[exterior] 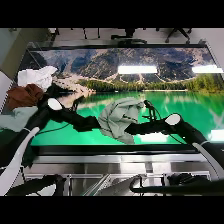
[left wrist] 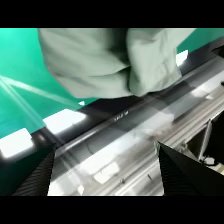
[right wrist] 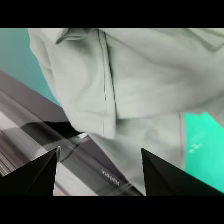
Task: Fold the shirts.
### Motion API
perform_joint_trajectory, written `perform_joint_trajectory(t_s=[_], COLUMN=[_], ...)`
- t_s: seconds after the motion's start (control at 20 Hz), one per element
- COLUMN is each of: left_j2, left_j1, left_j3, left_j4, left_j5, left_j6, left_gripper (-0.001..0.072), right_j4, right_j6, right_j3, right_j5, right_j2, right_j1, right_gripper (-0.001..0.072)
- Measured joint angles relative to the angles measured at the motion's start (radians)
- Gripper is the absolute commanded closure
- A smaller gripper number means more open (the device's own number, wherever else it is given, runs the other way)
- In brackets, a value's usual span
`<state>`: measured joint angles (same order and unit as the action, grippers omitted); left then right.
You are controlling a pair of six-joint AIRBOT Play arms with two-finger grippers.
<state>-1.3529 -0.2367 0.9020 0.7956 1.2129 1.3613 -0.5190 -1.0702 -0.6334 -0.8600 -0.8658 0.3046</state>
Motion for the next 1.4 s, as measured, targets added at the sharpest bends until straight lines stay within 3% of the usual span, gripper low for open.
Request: perform_joint_trajectory(t_s=[0.2, 0.25, 0.3, 0.35, 0.4, 0.45, 0.5, 0.6, 0.65, 0.9, 1.1, 1.4], left_j2=[-0.055, -0.079, -0.106, -0.134, -0.159, -0.181, -0.202, -0.230, -0.238, -0.248, -0.155, 0.113], left_j1=[-0.089, -0.102, -0.112, -0.119, -0.124, -0.127, -0.130, -0.132, -0.130, -0.099, -0.055, 0.085], left_j3=[-0.132, -0.132, -0.125, -0.110, -0.093, -0.072, -0.048, -0.008, 0.010, 0.082, 0.109, 0.303], left_j4=[-0.180, -0.208, -0.227, -0.244, -0.256, -0.263, -0.270, -0.278, -0.279, -0.271, -0.269, -0.288], left_j5=[-0.207, -0.232, -0.245, -0.249, -0.245, -0.229, -0.206, -0.162, -0.137, -0.030, 0.049, 0.243], left_j6=[-0.114, -0.131, -0.144, -0.156, -0.166, -0.175, -0.186, -0.202, -0.209, -0.210, -0.193, -0.113], left_gripper=[0.0014, 0.0067, 0.0284, 0.0465, 0.0655, 0.0692, 0.0692, 0.0692, 0.0692, 0.0692, 0.0693, 0.0692], right_j4=[0.217, 0.257, 0.293, 0.323, 0.349, 0.370, 0.393, 0.421, 0.430, 0.451, 0.455, 0.465], right_j6=[0.195, 0.233, 0.264, 0.289, 0.309, 0.328, 0.344, 0.367, 0.375, 0.380, 0.363, 0.322], right_j3=[0.007, 0.008, 0.008, 0.008, 0.008, 0.007, 0.006, 0.002, -0.002, -0.022, -0.075, -0.428], right_j5=[0.044, 0.048, 0.050, 0.050, 0.044, 0.029, 0.012, -0.035, -0.065, -0.198, -0.286, -0.407], right_j2=[-0.140, -0.165, -0.186, -0.204, -0.219, -0.228, -0.233, -0.234, -0.229, -0.174, -0.085, 0.092], right_j1=[0.035, 0.039, 0.041, 0.043, 0.045, 0.045, 0.045, 0.042, 0.035, -0.070, -0.240, -0.568], right_gripper=[0.0138, 0.0178, 0.0382, 0.0489, 0.0488, 0.0569, 0.0634, 0.0641, 0.0691, 0.0692, 0.0692, 0.0693])
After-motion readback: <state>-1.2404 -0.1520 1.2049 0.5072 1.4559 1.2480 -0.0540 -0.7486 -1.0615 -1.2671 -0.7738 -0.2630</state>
